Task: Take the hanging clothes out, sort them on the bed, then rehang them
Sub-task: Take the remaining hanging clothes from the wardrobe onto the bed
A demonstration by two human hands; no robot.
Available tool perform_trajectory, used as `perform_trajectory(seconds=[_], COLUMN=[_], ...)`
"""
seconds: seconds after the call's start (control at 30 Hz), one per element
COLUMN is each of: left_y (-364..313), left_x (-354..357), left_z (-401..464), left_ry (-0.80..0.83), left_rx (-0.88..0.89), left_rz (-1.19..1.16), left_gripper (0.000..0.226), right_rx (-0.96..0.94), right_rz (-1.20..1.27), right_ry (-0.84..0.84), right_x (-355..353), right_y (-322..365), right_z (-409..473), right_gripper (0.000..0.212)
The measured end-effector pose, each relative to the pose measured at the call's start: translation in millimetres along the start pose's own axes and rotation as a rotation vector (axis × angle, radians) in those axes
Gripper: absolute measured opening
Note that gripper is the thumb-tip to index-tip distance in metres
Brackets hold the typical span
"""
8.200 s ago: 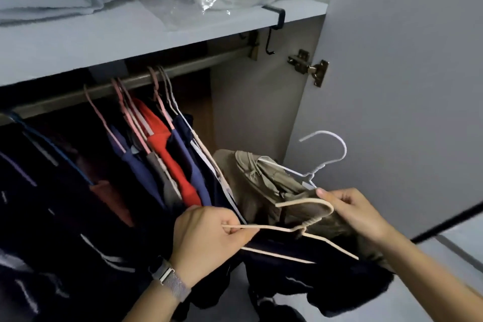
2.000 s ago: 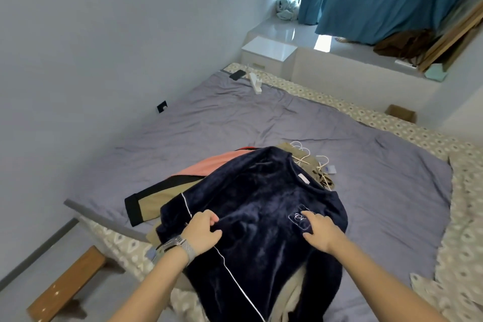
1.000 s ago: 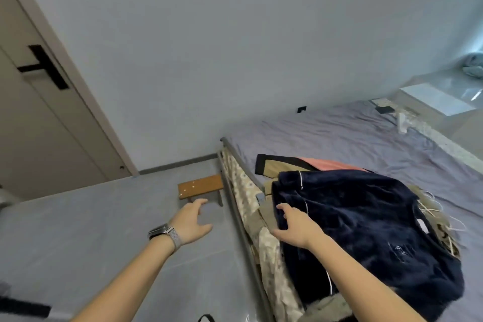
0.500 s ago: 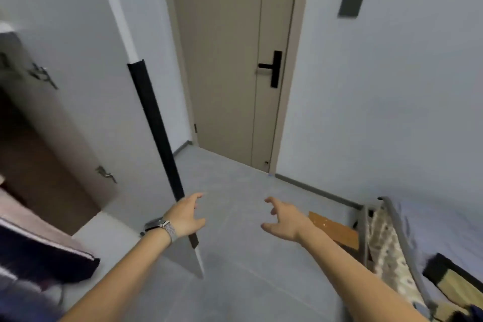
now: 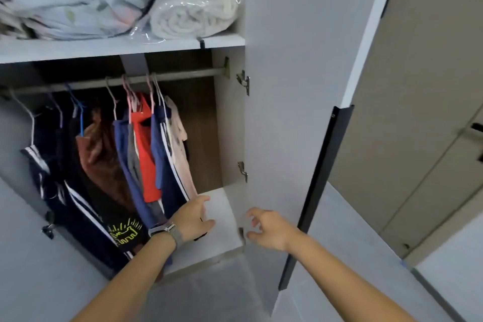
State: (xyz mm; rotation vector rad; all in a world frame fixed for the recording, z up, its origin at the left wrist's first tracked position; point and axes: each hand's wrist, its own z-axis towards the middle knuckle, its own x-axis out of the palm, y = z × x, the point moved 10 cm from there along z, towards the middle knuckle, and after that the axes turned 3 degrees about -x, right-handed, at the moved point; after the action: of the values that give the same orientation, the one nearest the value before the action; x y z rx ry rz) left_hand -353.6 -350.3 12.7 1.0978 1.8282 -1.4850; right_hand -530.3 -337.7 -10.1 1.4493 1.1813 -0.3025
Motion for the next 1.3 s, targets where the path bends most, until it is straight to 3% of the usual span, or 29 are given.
perform_trajectory(seconds=[0.23, 0.37, 0.6, 0.7, 0.8, 1.0, 1.3], left_y=[70, 111, 181, 198, 204, 204, 185], left_x=[-59, -83, -142, -161, -172, -183, -196], left_z=[-17, -15, 34, 66, 93, 130, 171], left_ry=[-0.197, -0.237, -0.257, -0.224, -0.185, -0.185, -0.237], left_rx=[-0.186, -0.242, -0.273, -0.241, -0.199, -0.151, -0.114], left_rz=[-0.061, -0.091, -0.101, -0.093, -0.128, -0.3, -0.345], left_gripper=[0.06, 0.05, 0.056, 0.056, 0.053, 0.037, 0.035], right_rx=[-0.115, -0.189, -0.162, -0.123, -0.044, 0.06, 0.065], right_rz=[-0.012, -0.02, 0.016, 0.059, 0.168, 0.331, 0.504], right_ry=[0.063, 0.097, 0.056, -0.05, -0.149, -0.258, -0.275], right_x=[10, 24, 36, 21, 0, -45, -72], right_y=[53, 99, 141, 150, 150, 139, 154], right_z=[78, 126, 233, 275, 310, 357, 428], right_gripper=[0.043, 0.04, 0.043, 0.033, 0.006, 0.006, 0.029])
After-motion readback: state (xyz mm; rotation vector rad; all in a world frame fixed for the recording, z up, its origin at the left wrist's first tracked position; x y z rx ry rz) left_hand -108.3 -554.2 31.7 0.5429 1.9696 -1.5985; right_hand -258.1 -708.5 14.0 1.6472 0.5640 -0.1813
